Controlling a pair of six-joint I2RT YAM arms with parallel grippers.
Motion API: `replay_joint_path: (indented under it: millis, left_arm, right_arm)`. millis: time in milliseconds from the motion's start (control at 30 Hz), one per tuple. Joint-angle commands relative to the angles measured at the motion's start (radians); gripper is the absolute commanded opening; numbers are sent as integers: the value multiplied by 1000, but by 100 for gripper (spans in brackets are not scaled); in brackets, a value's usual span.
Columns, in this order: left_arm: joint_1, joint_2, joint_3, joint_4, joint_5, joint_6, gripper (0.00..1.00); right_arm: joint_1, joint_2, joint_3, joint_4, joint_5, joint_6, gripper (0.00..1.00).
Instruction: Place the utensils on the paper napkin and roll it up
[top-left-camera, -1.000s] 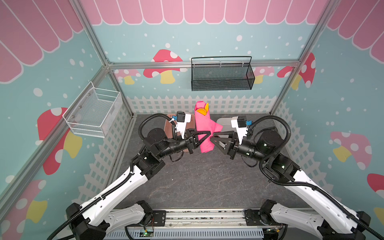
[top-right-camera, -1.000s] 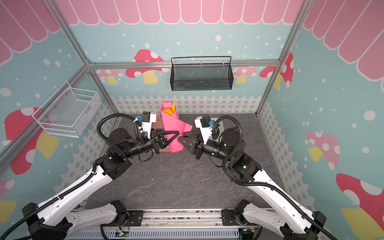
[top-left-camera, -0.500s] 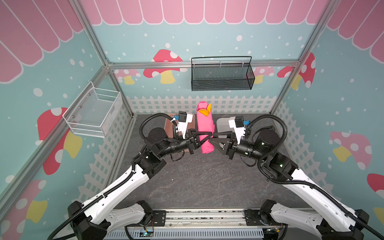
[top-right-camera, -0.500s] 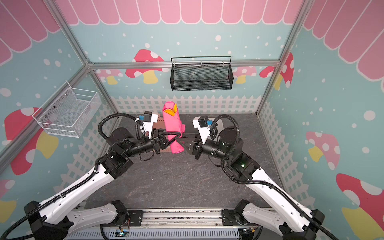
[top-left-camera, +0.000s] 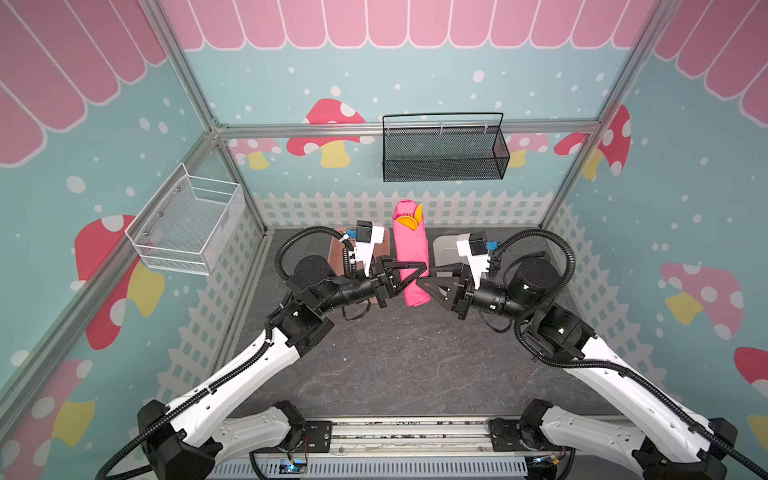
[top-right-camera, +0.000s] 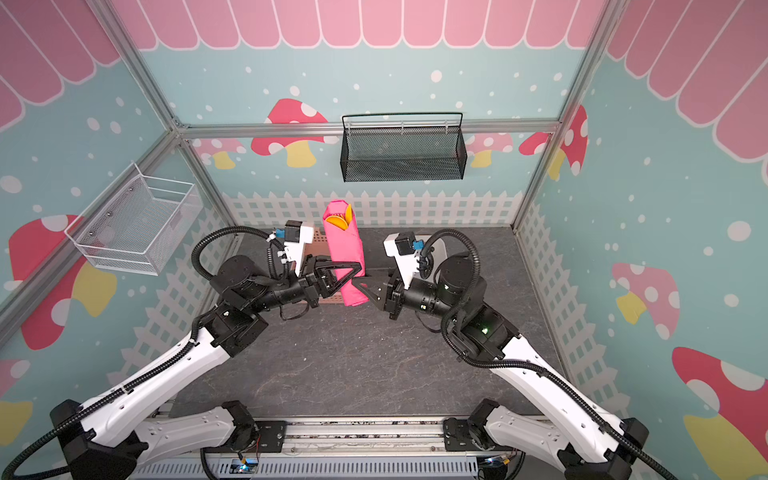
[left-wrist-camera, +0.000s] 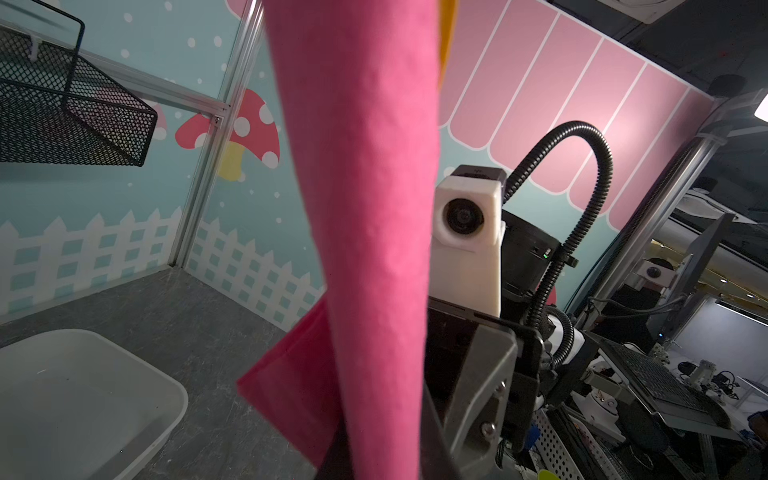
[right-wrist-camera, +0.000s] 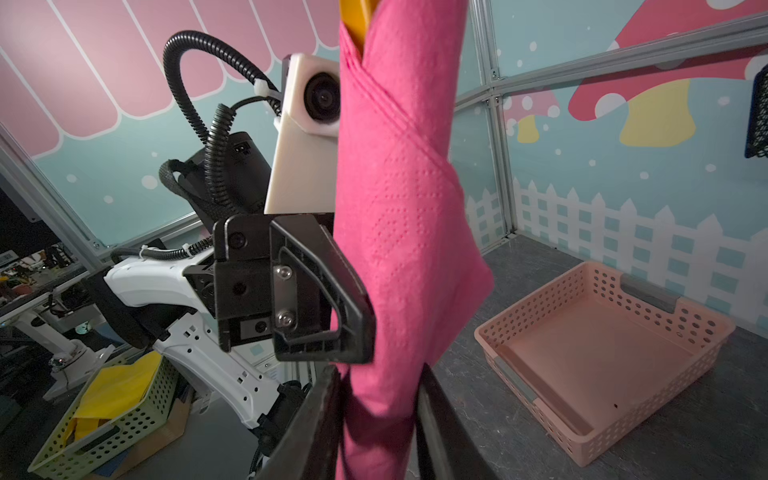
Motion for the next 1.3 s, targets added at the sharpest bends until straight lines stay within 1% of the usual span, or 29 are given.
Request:
replay_joint_path:
  millis: [0, 233, 400, 567, 733, 800, 867, 967, 1067, 1200, 1267]
  left_arm:
    - [-3, 11, 19, 55, 26, -21, 0]
    - [-2, 24, 12, 134, 60, -66, 0]
    - [-3, 34, 9, 180, 87, -95, 0]
    - [-7, 37, 13, 186, 92, -100, 0]
    - [-9, 29, 10, 170, 72, -87, 0]
    - [-8, 14, 8, 149, 53, -71, 4]
    - [-8, -9, 7, 92, 16, -41, 8]
    - [-7, -52, 3, 7, -56, 5, 22]
    - [-5, -92, -5, -35, -96, 34, 34]
    - [1, -128, 0, -88, -123, 64, 46]
    - [8, -131, 7, -107, -110, 64, 55]
  right_arm:
    - [-2, 3, -14, 68, -60, 18, 30]
    - [-2, 3, -28, 109, -86, 43, 26]
    - [-2, 3, -39, 127, -97, 54, 25]
    - [-2, 1, -41, 137, -100, 57, 23]
    - [-2, -9, -41, 137, -85, 53, 13]
    - [-2, -21, -45, 137, -69, 50, 10]
    - [-2, -30, -48, 134, -60, 45, 9]
    - [-2, -32, -46, 129, -63, 40, 7]
    - [-2, -37, -45, 129, -61, 42, 6]
    - [-2, -51, -44, 129, -50, 39, 4]
    - [-2, -56, -40, 130, -55, 37, 3]
